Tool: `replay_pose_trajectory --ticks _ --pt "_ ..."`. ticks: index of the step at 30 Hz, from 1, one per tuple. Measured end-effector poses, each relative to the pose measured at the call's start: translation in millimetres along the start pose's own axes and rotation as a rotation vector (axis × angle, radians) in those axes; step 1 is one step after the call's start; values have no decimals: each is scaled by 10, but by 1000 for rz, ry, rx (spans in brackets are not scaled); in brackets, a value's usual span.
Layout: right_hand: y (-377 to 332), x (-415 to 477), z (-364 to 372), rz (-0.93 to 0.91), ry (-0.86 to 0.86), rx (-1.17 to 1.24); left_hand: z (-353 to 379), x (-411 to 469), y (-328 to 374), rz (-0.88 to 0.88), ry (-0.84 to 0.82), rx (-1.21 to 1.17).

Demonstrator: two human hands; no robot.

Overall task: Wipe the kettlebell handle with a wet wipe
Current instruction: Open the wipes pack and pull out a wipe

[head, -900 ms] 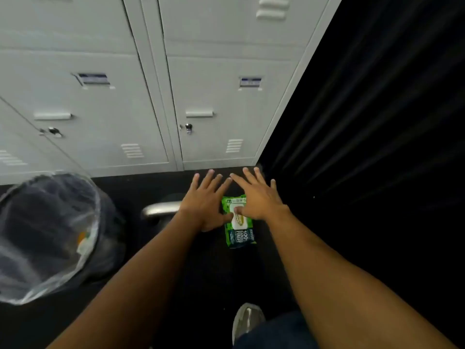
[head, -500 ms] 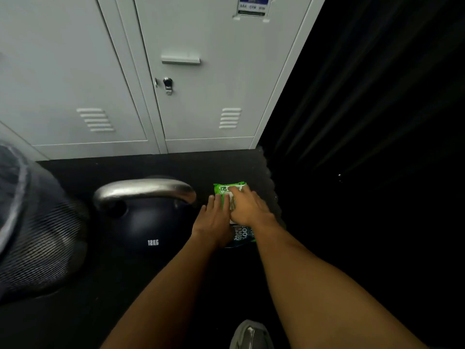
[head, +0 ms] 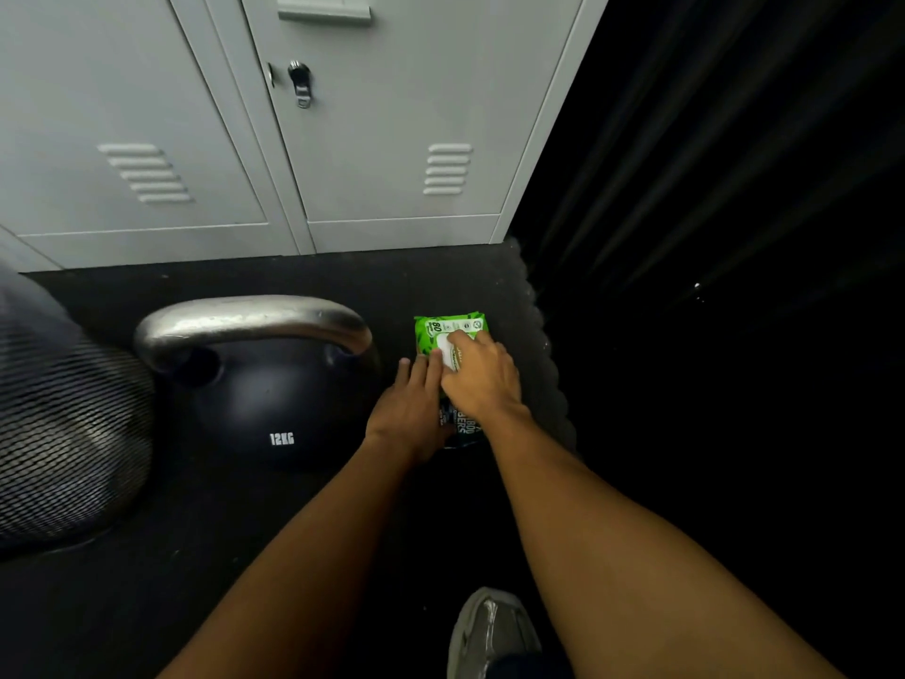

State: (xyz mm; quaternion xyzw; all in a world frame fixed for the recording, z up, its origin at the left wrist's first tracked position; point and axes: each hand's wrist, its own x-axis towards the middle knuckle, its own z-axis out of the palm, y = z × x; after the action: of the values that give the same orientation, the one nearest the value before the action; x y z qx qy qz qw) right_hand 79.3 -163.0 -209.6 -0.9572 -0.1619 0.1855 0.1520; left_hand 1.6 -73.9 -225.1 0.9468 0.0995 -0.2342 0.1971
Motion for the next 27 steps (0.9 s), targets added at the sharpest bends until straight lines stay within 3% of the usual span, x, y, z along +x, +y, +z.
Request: replay_pose_trajectory --ticks 10,16,21,24,27 --pt "114 -40 -193 -70 10 58 1 75 13 -16 -78 94" --pt "264 -23 -227 131 220 -18 -13 89 -4 1 -91 60" --pt "408 39 -144 145 152 -237 -50 144 -28 73 -61 120" --pt "335 25 -96 43 13 -93 -100 170 -33 88 -79 114" --pt "269 -37 -29 8 12 15 -107 195 -47 89 -89 108"
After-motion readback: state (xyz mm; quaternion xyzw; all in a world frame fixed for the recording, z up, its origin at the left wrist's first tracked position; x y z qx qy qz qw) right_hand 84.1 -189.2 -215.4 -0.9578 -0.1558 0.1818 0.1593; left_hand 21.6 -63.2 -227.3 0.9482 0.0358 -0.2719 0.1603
